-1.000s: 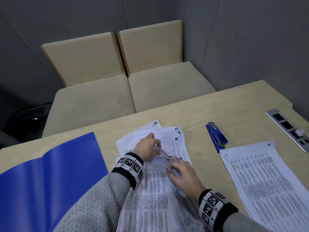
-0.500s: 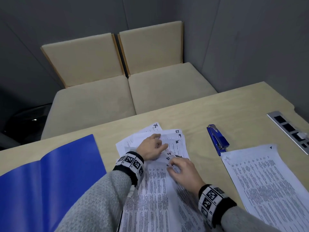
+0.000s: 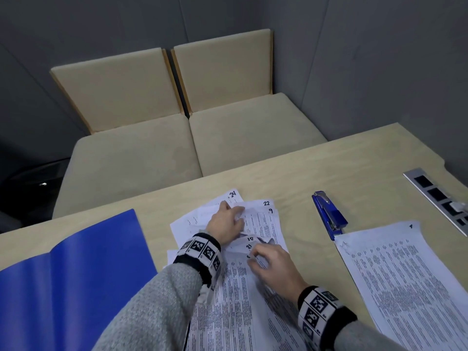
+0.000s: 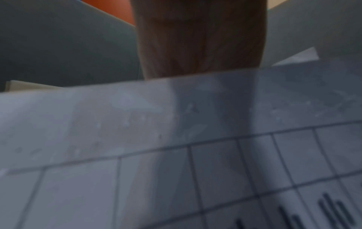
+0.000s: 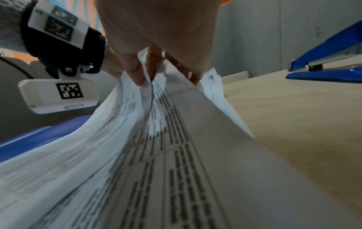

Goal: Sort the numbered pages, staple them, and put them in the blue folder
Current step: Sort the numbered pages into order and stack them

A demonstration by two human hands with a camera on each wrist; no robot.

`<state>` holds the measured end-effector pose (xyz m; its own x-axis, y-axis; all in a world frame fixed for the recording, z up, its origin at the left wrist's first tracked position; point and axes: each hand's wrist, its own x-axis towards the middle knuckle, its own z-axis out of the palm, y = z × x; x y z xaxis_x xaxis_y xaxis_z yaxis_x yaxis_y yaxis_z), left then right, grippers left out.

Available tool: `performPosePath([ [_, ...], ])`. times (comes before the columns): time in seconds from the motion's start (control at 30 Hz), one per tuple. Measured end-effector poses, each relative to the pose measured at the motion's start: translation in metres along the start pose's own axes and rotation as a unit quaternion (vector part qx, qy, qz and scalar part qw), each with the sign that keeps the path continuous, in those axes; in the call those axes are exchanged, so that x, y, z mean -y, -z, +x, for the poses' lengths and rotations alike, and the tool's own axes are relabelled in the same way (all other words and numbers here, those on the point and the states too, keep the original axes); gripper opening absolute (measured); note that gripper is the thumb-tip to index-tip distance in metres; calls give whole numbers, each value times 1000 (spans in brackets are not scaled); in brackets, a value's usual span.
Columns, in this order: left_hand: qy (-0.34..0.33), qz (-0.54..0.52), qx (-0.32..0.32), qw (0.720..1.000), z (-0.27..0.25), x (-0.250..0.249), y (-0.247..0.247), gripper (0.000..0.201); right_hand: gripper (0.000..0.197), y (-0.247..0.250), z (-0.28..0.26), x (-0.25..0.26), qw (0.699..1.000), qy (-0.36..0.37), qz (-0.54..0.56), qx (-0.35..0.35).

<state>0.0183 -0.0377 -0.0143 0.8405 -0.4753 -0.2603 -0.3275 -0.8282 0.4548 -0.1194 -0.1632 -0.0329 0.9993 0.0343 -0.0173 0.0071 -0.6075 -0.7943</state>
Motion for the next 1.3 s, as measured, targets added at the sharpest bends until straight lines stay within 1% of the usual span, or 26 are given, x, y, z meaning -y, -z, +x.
performPosePath([
  [0.03, -11, 9, -6, 1000, 1, 0, 0, 39, 13, 0, 0, 0, 1000, -1, -1, 1],
  [0.1, -57, 25, -39, 997, -2, 3, 0, 29, 13, 0, 0, -1, 1000, -5, -4, -2],
  [0.2, -133, 68, -107, 983, -10, 9, -3, 12, 13, -3, -5, -2, 997, -6, -75, -28],
  [0.23, -149, 79, -126, 978, -12, 11, -4, 10, 14, -5, -6, -2, 994, -9, -101, -39],
  [0.27, -164, 87, -136, 973, -13, 11, -4, 13, 14, -7, -8, -3, 991, -9, -120, -52],
  [0.33, -200, 97, -144, 964, -13, 13, -5, 18, 13, -9, -9, -5, 987, 2, -139, -74],
  [0.43, -226, 70, -110, 965, -15, 15, -5, 17, 15, -7, -5, -7, 987, 8, -146, -73],
  [0.5, -196, 10, -49, 979, -16, 14, -2, 25, 17, -3, -2, -8, 990, 19, -119, -71],
  [0.57, -136, -64, -2, 989, -16, 7, 4, 36, 17, 0, 1, -9, 993, 33, -92, -60],
  [0.63, -74, -118, 35, 990, -12, 0, 9, 43, 13, 1, 2, -9, 994, 38, -92, -43],
  [0.67, -56, -119, 52, 990, -10, -2, 8, 45, 12, 1, 3, -9, 994, 38, -94, -36],
  [0.77, -49, -37, 96, 994, -2, 2, -2, 46, 13, 0, 3, -11, 994, 40, -96, -34],
  [0.83, -53, -1, 86, 995, 0, 7, -6, 53, 12, 0, 2, -12, 994, 35, -99, -35],
  [0.97, -71, 56, 43, 995, -3, 13, -4, 60, 10, -1, 1, -11, 994, 37, -94, -44],
  [1.03, -85, 68, 18, 994, -5, 14, -3, 61, 10, -1, 1, -10, 995, 37, -88, -43],
  [1.13, -106, 70, -43, 991, -12, 12, -7, 47, 11, 0, 1, -9, 995, 36, -83, -43],
  [1.2, -113, 99, -80, 986, -18, 11, -8, 41, 11, 0, 1, -9, 995, 35, -80, -45],
  [1.3, -104, 123, -102, 982, -19, 12, -1, 28, 11, -1, 1, -8, 996, 34, -74, -47],
])
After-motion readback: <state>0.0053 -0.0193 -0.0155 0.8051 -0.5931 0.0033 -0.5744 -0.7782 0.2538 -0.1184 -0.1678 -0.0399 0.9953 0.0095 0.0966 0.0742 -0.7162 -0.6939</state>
